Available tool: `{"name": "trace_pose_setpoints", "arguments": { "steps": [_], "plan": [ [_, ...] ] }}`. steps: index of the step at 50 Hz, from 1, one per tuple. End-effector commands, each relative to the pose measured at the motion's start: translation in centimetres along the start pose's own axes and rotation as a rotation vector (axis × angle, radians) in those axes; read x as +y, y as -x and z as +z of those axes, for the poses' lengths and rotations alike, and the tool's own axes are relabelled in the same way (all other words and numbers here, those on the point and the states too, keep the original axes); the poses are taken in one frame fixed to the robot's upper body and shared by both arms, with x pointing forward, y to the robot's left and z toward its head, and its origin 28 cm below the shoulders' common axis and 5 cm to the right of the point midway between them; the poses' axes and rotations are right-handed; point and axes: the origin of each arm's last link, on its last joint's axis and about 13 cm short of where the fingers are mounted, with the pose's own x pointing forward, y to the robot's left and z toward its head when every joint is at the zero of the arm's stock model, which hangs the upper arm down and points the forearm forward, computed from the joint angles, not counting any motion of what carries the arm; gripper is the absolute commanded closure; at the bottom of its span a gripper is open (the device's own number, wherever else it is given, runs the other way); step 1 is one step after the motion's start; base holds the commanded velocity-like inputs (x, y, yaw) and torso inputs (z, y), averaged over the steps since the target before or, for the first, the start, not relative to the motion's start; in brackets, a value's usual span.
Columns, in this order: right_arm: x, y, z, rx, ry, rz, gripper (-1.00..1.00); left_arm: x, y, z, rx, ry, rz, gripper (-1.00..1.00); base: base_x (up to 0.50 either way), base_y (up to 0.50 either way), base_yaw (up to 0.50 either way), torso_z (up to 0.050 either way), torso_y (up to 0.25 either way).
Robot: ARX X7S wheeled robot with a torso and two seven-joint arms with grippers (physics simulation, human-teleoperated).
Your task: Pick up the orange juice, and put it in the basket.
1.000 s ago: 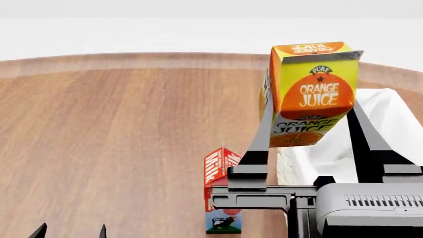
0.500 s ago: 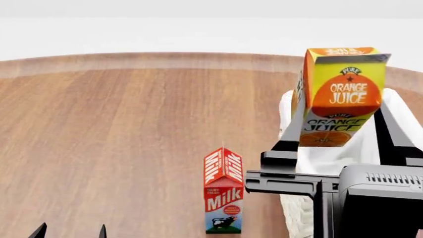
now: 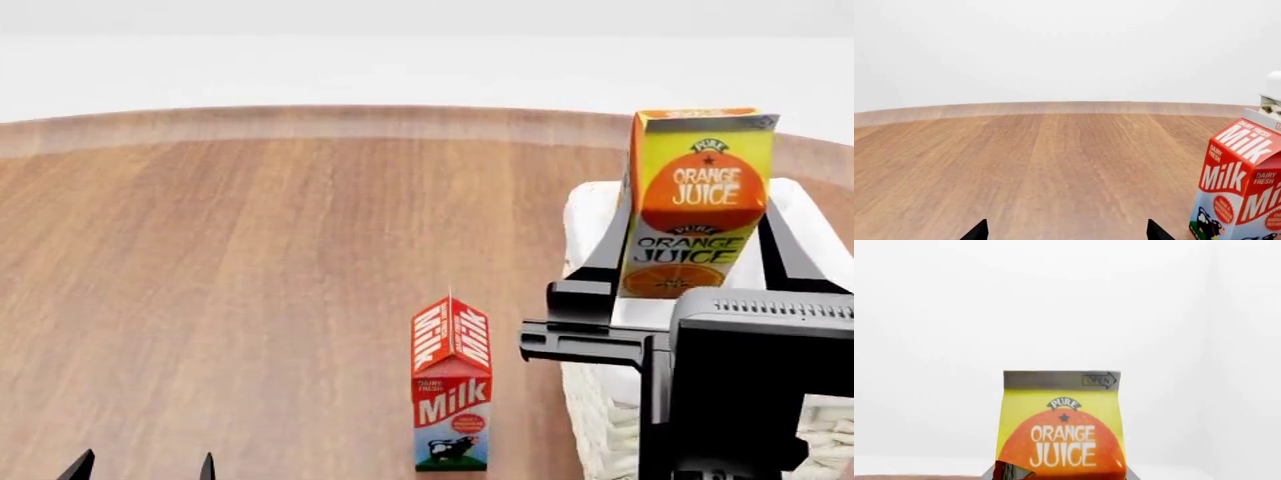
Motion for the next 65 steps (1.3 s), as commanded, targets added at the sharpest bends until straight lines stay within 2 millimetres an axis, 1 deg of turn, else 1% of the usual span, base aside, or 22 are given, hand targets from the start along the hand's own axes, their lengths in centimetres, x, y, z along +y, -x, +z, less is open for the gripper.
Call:
{"name": "trace_pose_setpoints", "arguments": {
  "steps": [1, 14, 17, 23, 40, 48, 65],
  "plan": [
    [0.0, -1.6, -1.0, 0.005, 0.049, -0.025, 1.0, 0.0, 0.0, 0.0, 0.0, 0.0, 0.0, -1.0, 0.0, 0.0, 0.0, 0.0, 0.0],
    [-0.2, -2.4, -3.2, 0.053, 0.081, -0.052, 1.0, 0.0, 0.0, 0.0, 0.0, 0.0, 0.0, -1.0, 0.0, 0.0, 0.0, 0.001, 0.001],
    [-0.2, -2.8, -4.1, 0.075, 0.088, -0.06, 1.0, 0.0, 0.0, 0.0, 0.0, 0.0, 0.0, -1.0, 0.0, 0.0, 0.0, 0.0, 0.003],
    [-0.3, -3.4, -4.9, 0.097, 0.092, -0.074, 1.0, 0.0, 0.0, 0.0, 0.0, 0.0, 0.0, -1.0, 0.0, 0.0, 0.0, 0.0, 0.0],
    [-0.6, -4.2, -6.3, 0.128, 0.12, -0.096, 1.0, 0.0, 0.0, 0.0, 0.0, 0.0, 0.0, -1.0, 0.0, 0.0, 0.0, 0.0, 0.001],
    [-0.7, -4.4, -6.6, 0.135, 0.124, -0.106, 1.0, 0.0, 0.0, 0.0, 0.0, 0.0, 0.0, -1.0, 0.0, 0.0, 0.0, 0.001, 0.001],
    [-0.5, -5.2, -7.7, 0.158, 0.121, -0.12, 1.0, 0.0, 0.0, 0.0, 0.0, 0.0, 0.0, -1.0, 0.0, 0.0, 0.0, 0.0, 0.001]
  ]
}}
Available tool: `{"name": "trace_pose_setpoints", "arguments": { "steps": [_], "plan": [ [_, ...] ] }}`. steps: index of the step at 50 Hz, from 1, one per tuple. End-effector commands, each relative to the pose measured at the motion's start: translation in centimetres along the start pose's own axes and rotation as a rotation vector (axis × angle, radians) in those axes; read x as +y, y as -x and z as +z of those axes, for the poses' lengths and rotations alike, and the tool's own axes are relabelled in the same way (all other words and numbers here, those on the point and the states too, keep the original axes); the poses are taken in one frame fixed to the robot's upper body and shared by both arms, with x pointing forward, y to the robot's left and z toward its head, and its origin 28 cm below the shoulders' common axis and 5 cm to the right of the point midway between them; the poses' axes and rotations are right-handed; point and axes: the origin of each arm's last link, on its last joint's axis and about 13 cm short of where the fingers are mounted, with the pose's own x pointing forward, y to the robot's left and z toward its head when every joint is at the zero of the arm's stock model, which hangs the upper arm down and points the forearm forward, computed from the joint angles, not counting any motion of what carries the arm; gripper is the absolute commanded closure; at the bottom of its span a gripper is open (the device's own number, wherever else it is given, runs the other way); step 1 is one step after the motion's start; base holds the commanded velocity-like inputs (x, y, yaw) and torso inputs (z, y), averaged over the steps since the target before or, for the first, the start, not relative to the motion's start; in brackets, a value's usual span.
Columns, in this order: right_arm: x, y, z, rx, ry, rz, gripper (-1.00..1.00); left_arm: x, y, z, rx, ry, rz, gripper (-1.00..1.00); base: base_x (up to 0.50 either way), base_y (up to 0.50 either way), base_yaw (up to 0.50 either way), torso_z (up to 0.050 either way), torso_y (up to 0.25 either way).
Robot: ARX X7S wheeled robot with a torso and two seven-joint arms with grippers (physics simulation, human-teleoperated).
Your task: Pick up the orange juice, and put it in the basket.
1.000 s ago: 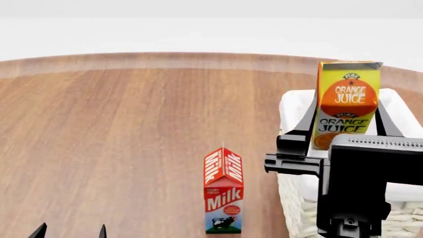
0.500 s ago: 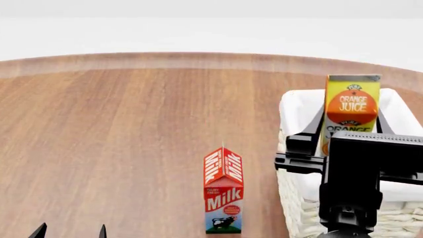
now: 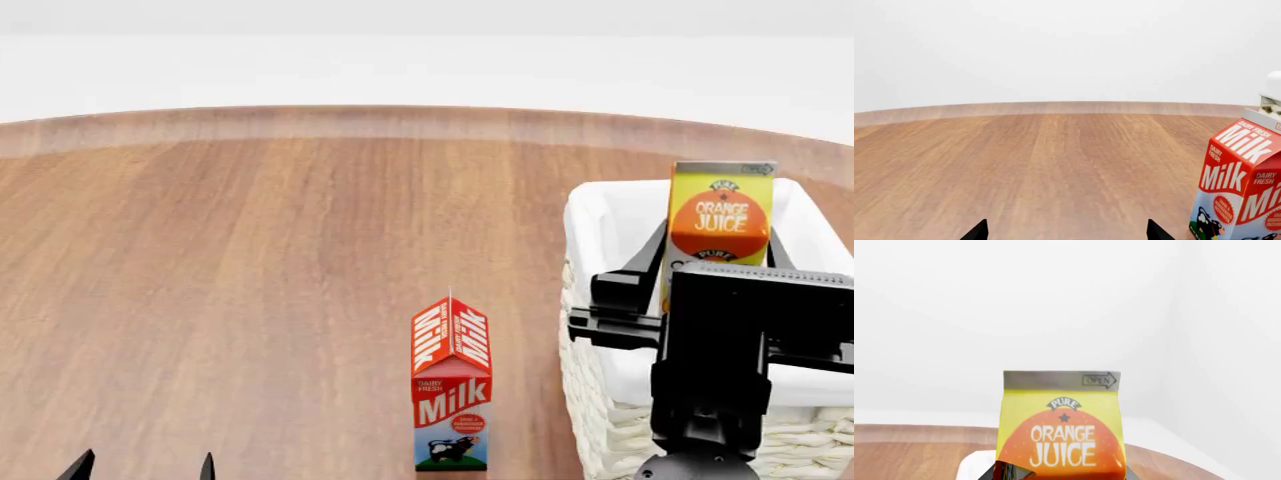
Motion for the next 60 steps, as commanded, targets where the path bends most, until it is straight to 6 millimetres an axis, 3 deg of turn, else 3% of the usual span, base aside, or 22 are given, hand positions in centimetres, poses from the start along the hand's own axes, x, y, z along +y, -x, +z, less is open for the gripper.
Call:
{"name": "trace_pose_setpoints", "arguments": {
  "steps": [1, 34, 60],
  "plan": [
    [0.1, -0.9, -0.2, -0.017, 0.037, -0.014, 1.0, 0.0, 0.0, 0.0, 0.0, 0.0, 0.0, -1.0, 0.0, 0.0, 0.0, 0.0, 0.0],
    [0.3, -2.9, -2.6, 0.035, 0.057, -0.053, 1.0, 0.0, 0.0, 0.0, 0.0, 0.0, 0.0, -1.0, 0.0, 0.0, 0.0, 0.0, 0.001],
    [0.1, -3.7, -3.3, 0.052, 0.07, -0.077, 1.0, 0.0, 0.0, 0.0, 0.0, 0.0, 0.0, -1.0, 0.0, 0.0, 0.0, 0.0, 0.001]
  ]
}}
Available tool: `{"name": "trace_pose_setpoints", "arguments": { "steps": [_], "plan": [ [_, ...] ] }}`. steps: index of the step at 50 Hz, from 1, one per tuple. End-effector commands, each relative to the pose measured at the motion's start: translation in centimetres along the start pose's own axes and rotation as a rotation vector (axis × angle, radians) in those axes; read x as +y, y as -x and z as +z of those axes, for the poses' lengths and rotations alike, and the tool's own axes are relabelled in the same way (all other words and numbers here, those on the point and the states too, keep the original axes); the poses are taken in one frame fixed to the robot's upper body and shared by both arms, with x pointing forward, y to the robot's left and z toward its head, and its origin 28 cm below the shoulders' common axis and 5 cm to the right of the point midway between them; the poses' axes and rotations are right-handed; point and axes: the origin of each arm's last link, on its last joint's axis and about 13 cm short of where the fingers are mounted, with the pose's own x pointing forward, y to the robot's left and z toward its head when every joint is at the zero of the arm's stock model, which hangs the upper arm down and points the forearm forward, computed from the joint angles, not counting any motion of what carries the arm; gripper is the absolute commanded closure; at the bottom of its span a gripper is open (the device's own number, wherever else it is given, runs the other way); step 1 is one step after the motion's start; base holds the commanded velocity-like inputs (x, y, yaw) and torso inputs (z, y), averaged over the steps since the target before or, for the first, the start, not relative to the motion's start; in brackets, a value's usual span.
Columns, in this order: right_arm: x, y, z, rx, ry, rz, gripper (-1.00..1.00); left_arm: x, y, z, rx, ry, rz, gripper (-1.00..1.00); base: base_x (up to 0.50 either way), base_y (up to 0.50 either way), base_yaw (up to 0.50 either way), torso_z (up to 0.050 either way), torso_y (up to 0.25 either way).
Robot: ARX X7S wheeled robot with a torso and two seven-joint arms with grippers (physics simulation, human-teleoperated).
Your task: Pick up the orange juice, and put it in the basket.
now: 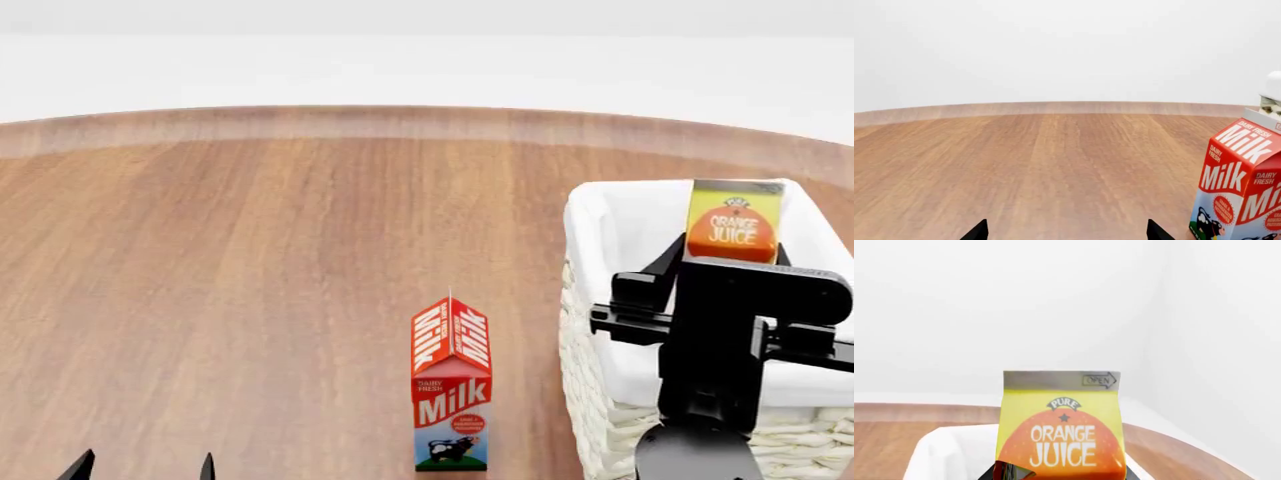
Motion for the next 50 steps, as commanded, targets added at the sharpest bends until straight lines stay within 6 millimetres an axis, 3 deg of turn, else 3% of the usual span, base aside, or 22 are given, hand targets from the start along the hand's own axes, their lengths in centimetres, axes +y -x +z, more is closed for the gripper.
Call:
{"name": "trace_pose_setpoints", "arguments": {
  "steps": [1, 50],
  "plan": [
    [-0.2, -0.6, 0.3, -0.029, 0.04, -0.014, 1.0, 0.0, 0.0, 0.0, 0.0, 0.0, 0.0, -1.0, 0.0, 0.0, 0.0, 0.0, 0.0],
    [0.4, -2.3, -1.0, 0.003, 0.054, -0.036, 1.0, 0.0, 0.0, 0.0, 0.0, 0.0, 0.0, -1.0, 0.0, 0.0, 0.0, 0.0, 0.001]
  ]
}}
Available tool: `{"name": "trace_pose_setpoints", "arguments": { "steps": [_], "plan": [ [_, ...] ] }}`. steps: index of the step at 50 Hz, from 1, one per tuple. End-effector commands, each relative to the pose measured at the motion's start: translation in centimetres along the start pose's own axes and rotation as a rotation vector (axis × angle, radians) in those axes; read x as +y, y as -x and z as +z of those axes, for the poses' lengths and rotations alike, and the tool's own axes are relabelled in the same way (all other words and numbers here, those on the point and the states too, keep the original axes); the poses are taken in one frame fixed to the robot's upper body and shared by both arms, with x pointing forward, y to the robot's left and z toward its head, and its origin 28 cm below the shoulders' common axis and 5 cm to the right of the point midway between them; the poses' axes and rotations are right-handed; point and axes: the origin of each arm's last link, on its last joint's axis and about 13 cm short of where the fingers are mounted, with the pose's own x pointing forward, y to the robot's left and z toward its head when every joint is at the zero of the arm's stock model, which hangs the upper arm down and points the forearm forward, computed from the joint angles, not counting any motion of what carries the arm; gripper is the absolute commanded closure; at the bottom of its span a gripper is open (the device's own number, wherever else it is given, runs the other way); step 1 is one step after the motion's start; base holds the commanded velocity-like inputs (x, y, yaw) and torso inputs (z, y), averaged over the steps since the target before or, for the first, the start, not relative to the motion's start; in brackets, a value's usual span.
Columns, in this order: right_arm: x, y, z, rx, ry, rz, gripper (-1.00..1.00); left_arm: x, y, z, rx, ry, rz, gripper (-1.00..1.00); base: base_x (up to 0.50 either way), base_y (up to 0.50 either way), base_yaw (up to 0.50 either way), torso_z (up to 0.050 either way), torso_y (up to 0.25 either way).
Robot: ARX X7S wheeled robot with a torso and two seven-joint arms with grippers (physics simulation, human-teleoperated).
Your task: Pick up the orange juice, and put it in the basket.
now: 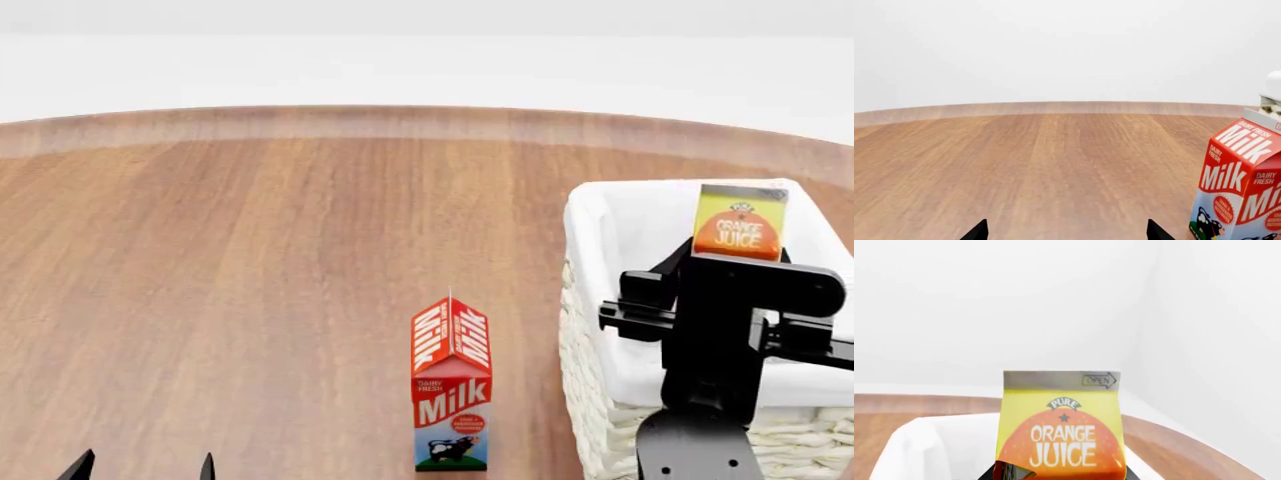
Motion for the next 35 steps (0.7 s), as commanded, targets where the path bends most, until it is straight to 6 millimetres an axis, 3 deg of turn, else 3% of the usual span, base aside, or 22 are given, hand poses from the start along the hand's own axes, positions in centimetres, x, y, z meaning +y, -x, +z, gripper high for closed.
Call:
{"name": "trace_pose_setpoints", "arguments": {
  "steps": [1, 9, 10, 35],
  "plan": [
    [0.1, -0.6, 0.4, -0.033, 0.04, -0.004, 1.0, 0.0, 0.0, 0.0, 0.0, 0.0, 0.0, -1.0, 0.0, 0.0, 0.0, 0.0, 0.0],
    [0.3, -0.8, 0.5, -0.029, 0.038, 0.001, 1.0, 0.0, 0.0, 0.0, 0.0, 0.0, 0.0, -1.0, 0.0, 0.0, 0.0, 0.0, 0.001],
    [0.3, -0.8, 0.5, -0.025, 0.045, 0.0, -1.0, 0.0, 0.0, 0.0, 0.0, 0.0, 0.0, -1.0, 0.0, 0.0, 0.0, 0.0, 0.0],
    [0.0, 0.4, 1.4, -0.052, 0.025, 0.014, -1.0, 0.0, 0.0, 0.0, 0.0, 0.0, 0.0, -1.0, 0.0, 0.0, 0.0, 0.0, 0.0]
  ]
}}
